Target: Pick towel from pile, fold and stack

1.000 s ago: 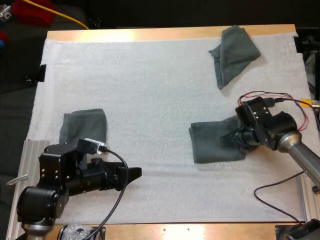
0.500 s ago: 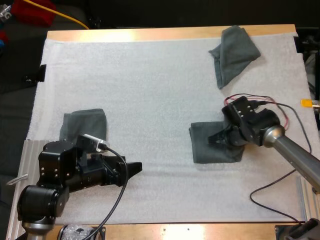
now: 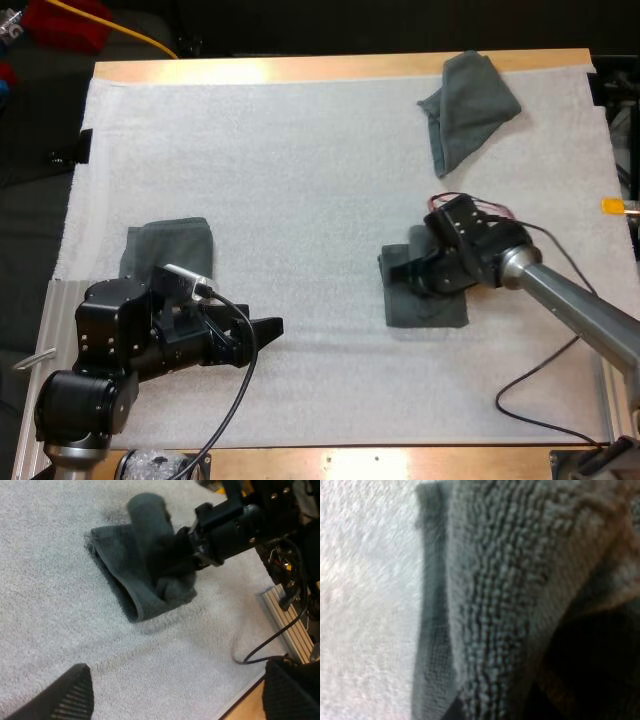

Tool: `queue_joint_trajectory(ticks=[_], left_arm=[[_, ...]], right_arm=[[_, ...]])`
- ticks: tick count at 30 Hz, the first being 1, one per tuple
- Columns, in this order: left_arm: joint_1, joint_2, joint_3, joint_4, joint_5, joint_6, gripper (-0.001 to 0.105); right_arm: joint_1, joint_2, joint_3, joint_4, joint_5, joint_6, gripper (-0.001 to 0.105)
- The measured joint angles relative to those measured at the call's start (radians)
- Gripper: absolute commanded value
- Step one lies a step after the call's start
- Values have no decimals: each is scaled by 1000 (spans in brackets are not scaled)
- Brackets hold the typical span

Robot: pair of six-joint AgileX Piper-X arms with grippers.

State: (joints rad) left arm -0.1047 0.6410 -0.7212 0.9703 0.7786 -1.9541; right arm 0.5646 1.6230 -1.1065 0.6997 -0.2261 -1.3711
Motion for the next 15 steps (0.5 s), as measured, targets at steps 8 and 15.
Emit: queue_joint_trajectory(ticks=[8,15], left_arm=[[0,0,0,-3,-1,-3,68],[0,0,0,-5,-1,-4,68]], right_arm=[[22,61,0,-30,-12,36,17],[22,53,-6,-45,-43,45,67]])
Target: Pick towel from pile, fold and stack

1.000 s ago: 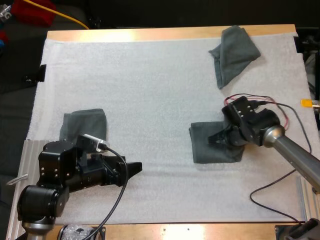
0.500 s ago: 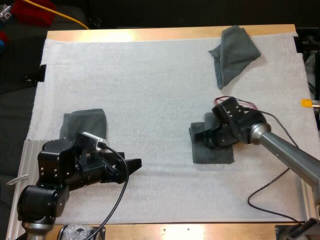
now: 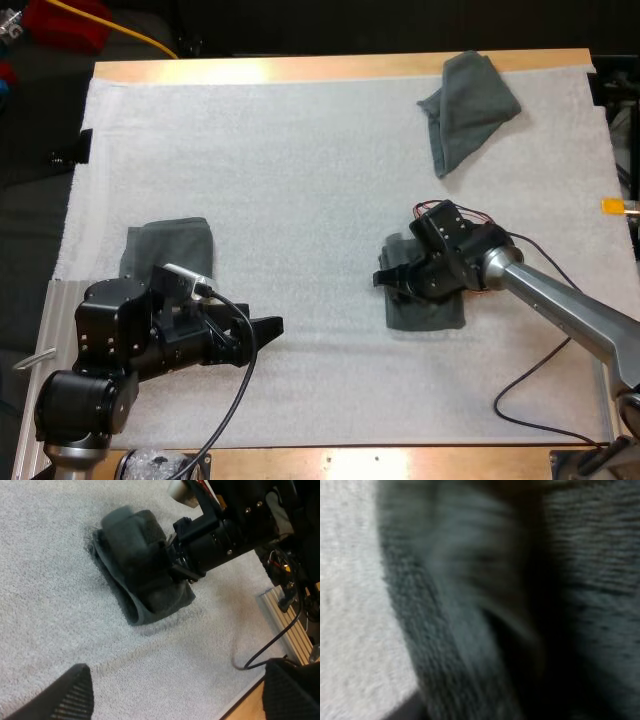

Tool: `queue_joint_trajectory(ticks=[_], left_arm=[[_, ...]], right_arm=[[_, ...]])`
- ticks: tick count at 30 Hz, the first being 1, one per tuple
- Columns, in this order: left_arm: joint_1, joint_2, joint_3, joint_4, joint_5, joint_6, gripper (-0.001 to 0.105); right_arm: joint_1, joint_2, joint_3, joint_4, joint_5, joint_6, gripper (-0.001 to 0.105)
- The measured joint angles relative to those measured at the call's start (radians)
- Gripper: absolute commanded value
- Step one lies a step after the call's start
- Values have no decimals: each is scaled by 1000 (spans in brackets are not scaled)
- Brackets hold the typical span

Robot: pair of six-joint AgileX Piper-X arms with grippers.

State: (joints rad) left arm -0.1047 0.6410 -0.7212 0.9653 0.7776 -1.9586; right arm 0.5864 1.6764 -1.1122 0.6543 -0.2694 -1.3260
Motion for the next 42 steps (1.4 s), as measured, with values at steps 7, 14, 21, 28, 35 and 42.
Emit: queue_joint_trajectory(ticks=[7,14,21,28,35,42], left_arm=[[0,0,0,0,0,0,68],[0,0,0,0,0,0,68],[0,0,0,0,0,0,68],[0,0,0,0,0,0,68],[0,0,0,0,2,0,68],[0,0,0,0,2,0,68]], right_arm=[[0,-103,-6,-42,-18,-11,65],[0,-162,-11,-50,-52,-11,65],[0,-162,-11,20,-21,-14,65],[0,-162,-11,103,51,-40,65],[0,-162,-11,129,203,-42,65],[0,-162,-11,135,239,-42,65]])
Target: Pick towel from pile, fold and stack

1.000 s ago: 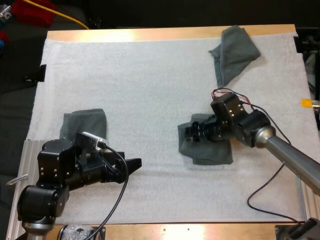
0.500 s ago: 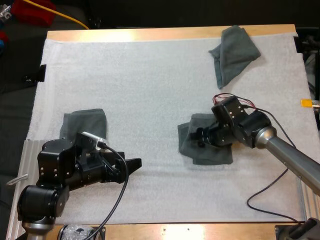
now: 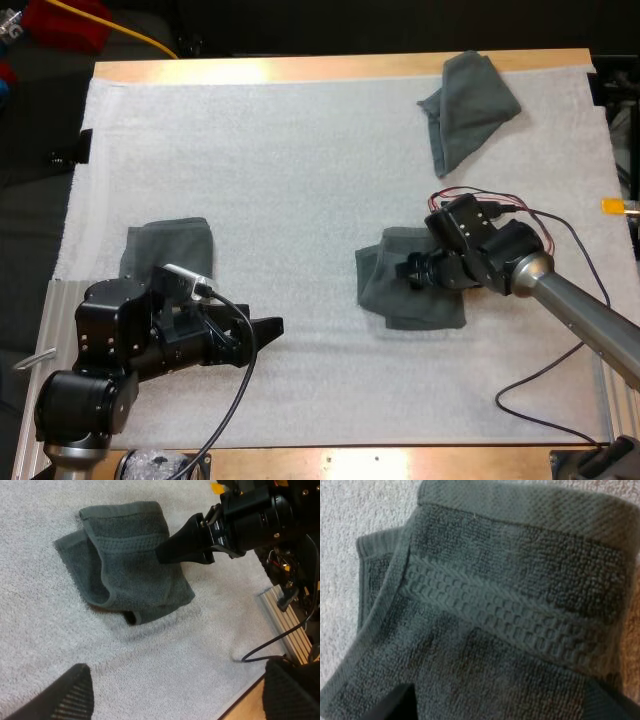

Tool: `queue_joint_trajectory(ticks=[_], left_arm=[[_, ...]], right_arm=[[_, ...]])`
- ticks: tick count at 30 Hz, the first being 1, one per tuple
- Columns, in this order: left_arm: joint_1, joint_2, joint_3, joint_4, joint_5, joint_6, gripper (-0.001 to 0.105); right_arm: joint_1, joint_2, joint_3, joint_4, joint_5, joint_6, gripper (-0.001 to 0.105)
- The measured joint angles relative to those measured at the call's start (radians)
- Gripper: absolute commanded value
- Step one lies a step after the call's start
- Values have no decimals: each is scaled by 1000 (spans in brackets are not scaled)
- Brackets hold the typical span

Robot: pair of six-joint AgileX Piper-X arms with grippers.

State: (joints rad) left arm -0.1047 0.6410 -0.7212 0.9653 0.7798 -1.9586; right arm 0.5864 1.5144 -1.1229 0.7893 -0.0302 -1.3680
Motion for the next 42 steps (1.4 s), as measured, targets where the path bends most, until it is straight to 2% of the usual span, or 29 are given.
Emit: queue_joint_trajectory(ticks=[3,8,13,33,42], left_arm=[[0,0,0,0,0,0,68],[0,0,0,0,0,0,68],[0,0,0,0,0,0,68],[0,0,0,2,13,-3,68],[0,0,0,4,13,-5,68]], right_arm=[[0,0,0,22,3,0,65],[0,0,0,46,80,0,65],[0,0,0,10,86,0,60],[0,81,0,-37,131,0,60],[0,118,0,-30,146,0,38]])
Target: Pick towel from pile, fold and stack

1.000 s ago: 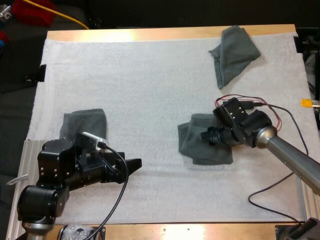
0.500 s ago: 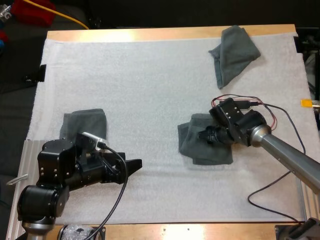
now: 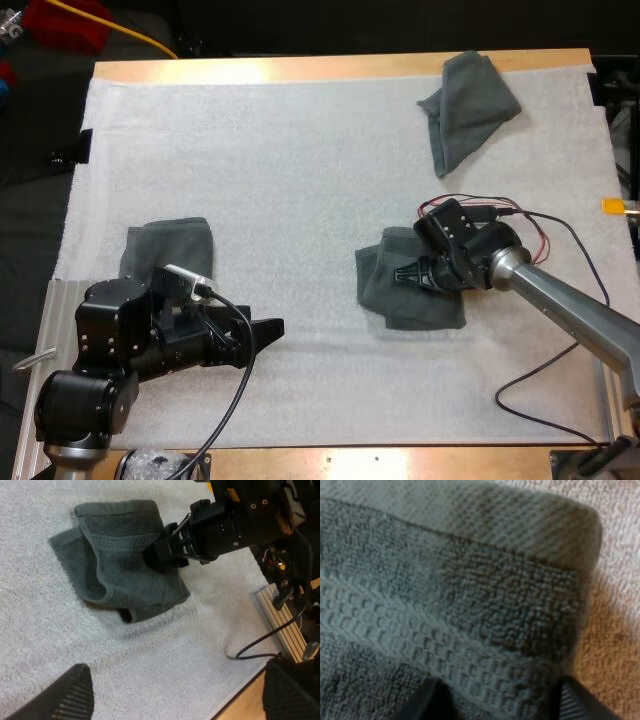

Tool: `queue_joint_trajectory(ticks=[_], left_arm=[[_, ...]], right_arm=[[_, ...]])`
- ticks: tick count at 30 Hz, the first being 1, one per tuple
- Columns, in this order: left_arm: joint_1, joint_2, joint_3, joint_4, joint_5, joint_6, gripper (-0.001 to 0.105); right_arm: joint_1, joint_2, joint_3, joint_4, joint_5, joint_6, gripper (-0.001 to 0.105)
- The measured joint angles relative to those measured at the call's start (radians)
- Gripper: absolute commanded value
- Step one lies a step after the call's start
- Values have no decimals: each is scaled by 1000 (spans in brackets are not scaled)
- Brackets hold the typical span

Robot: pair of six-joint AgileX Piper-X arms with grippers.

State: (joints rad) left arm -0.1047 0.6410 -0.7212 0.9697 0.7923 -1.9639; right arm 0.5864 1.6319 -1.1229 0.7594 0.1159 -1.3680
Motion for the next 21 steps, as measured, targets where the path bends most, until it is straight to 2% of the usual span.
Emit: queue_joint_trajectory(ticks=[7,21], left_arm=[[0,0,0,0,0,0,68],[0,0,0,0,0,0,68]], right_arm=[[0,0,0,37,55,-44,21],[0,0,0,133,215,-244,20]])
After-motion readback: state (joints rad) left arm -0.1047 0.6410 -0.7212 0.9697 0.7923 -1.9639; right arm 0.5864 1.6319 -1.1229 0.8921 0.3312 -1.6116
